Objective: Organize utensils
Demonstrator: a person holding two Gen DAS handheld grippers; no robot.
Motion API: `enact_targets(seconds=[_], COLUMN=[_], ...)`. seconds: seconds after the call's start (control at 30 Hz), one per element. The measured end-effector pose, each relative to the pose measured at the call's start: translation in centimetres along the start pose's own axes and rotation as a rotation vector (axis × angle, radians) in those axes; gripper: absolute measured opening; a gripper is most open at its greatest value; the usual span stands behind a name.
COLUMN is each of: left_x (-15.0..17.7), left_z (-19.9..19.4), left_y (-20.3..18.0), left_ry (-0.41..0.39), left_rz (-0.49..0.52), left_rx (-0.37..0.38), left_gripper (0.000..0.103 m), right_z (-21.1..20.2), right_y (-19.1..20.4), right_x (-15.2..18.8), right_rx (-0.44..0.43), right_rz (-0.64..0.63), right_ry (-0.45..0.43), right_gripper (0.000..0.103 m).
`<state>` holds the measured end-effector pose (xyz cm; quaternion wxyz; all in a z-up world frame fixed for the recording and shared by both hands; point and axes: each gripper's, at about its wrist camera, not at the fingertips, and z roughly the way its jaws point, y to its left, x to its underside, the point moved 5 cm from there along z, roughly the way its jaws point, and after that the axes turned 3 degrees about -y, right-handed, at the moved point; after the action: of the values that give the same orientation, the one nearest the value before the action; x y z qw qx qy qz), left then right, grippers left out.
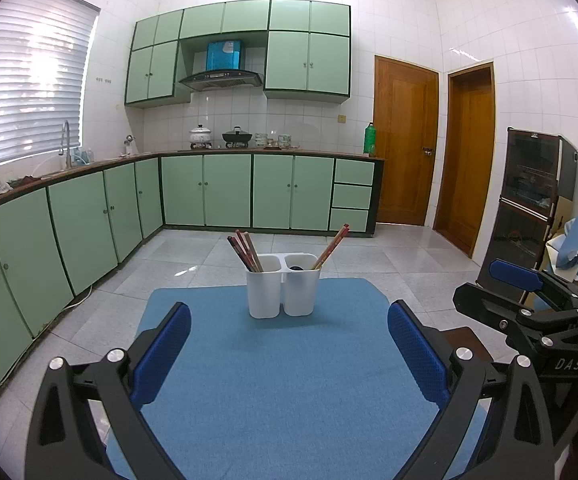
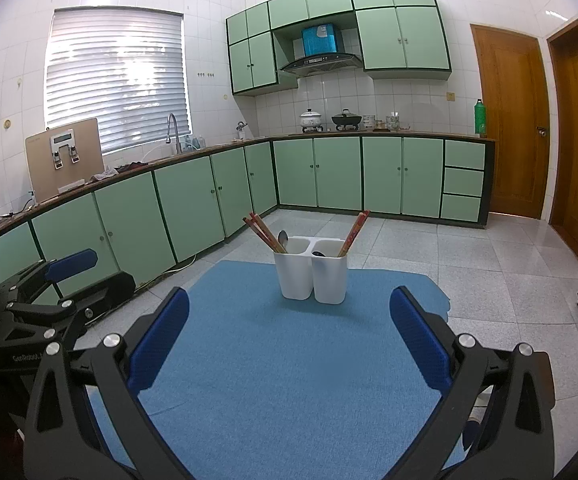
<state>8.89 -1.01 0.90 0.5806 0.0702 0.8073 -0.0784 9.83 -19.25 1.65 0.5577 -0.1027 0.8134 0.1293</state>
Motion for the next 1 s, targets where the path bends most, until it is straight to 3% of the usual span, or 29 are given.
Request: enact_targets(seconds=[1.0], left_x=[-0.09], left_z=[-0.37], left_y=[0.3], left_ry=[0.001], left_rz=[0.003], left_rx=[-0.004], left_gripper=[0.097], right_z=[-0.09], right_y=[0.33], right_x=[-0.36], right_rx=[-0.003], right_rz=[0.0], right_ry=[-0.002], right_gripper=[0.098])
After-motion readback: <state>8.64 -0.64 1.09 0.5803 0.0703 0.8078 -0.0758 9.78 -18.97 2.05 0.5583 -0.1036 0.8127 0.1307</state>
